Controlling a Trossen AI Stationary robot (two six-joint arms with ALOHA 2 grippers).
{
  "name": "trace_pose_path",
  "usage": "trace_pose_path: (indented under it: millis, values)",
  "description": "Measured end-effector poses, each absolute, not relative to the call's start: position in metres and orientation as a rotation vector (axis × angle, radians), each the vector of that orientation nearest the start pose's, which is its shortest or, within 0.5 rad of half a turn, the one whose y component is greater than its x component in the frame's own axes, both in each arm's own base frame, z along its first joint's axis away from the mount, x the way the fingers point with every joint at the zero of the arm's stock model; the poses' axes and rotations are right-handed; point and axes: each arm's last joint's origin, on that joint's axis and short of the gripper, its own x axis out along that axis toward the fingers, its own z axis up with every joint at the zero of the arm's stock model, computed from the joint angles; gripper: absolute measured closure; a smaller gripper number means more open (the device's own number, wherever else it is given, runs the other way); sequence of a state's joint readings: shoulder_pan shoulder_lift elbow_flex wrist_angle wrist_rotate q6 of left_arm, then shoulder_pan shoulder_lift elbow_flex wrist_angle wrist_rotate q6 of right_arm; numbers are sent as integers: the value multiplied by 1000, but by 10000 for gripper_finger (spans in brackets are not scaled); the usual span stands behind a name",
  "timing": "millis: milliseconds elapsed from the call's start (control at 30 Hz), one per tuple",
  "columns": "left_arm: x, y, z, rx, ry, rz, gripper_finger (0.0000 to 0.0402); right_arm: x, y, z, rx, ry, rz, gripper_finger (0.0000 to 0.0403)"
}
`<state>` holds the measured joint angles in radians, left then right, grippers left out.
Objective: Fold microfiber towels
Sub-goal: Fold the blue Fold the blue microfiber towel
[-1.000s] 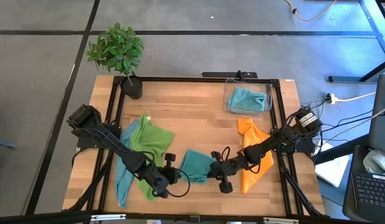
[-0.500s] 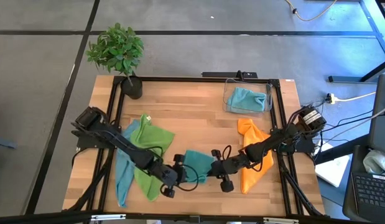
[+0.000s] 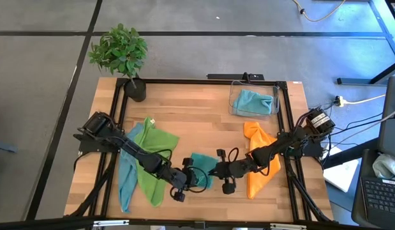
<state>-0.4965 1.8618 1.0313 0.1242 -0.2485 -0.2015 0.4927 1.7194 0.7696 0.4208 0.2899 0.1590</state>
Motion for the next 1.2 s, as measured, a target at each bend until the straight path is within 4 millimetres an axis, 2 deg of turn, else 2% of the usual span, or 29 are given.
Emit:
trace_pose_path:
  millis: [267,433,600,800,1100,1200]
  values:
    - [336,-172,155,81,663,-108,296,305,150,165,-108,415,58,389]
    - [335,-171,159,84,656,-90,295,312,154,174,-151,509,54,389]
    - [326,-166,173,80,686,-61,294,312,154,174,-151,594,36,389]
    - [316,-159,185,50,716,35,294,312,154,175,-141,582,4,389]
    - [320,-150,188,16,703,67,294,315,151,179,-167,528,-77,389]
    - [319,-142,198,7,693,86,293,318,151,183,-160,476,-97,389]
